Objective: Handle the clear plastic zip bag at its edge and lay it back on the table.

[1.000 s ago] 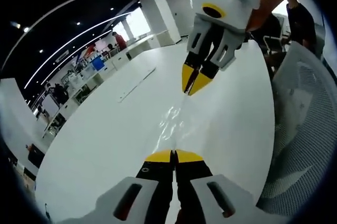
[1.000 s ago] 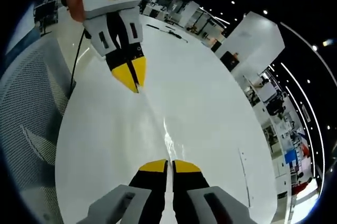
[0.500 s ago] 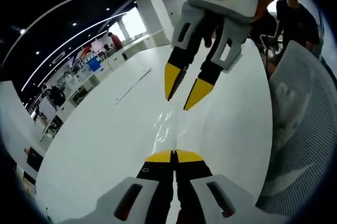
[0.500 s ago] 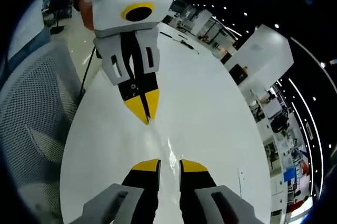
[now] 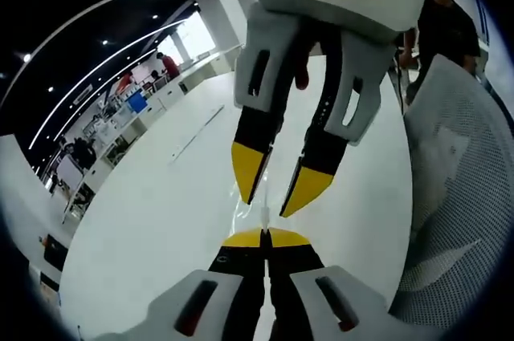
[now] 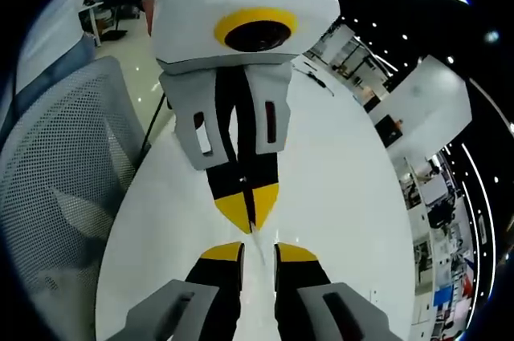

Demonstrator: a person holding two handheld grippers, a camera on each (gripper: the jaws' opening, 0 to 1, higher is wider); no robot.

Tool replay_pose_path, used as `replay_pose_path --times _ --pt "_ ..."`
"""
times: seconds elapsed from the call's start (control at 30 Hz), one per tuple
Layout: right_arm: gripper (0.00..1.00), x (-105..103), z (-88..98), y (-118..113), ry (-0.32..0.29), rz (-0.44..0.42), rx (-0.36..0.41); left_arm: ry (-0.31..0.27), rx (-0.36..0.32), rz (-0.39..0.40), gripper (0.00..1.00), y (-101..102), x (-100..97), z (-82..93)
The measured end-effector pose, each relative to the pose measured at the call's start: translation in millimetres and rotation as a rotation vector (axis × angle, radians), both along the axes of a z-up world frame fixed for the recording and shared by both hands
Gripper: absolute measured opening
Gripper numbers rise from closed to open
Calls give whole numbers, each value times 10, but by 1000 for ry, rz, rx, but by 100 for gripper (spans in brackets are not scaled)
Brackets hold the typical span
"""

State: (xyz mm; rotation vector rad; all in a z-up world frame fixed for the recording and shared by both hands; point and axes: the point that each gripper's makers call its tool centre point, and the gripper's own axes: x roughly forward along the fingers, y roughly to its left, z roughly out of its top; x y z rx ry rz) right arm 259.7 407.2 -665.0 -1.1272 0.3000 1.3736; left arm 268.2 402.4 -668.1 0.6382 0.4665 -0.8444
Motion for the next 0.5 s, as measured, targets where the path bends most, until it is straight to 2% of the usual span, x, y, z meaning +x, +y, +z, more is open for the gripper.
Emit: replay_pose_path --times 0.5 --pt "8 -69 -67 -27 7 35 -45 -14 43 -50 0 -86 -23 -8"
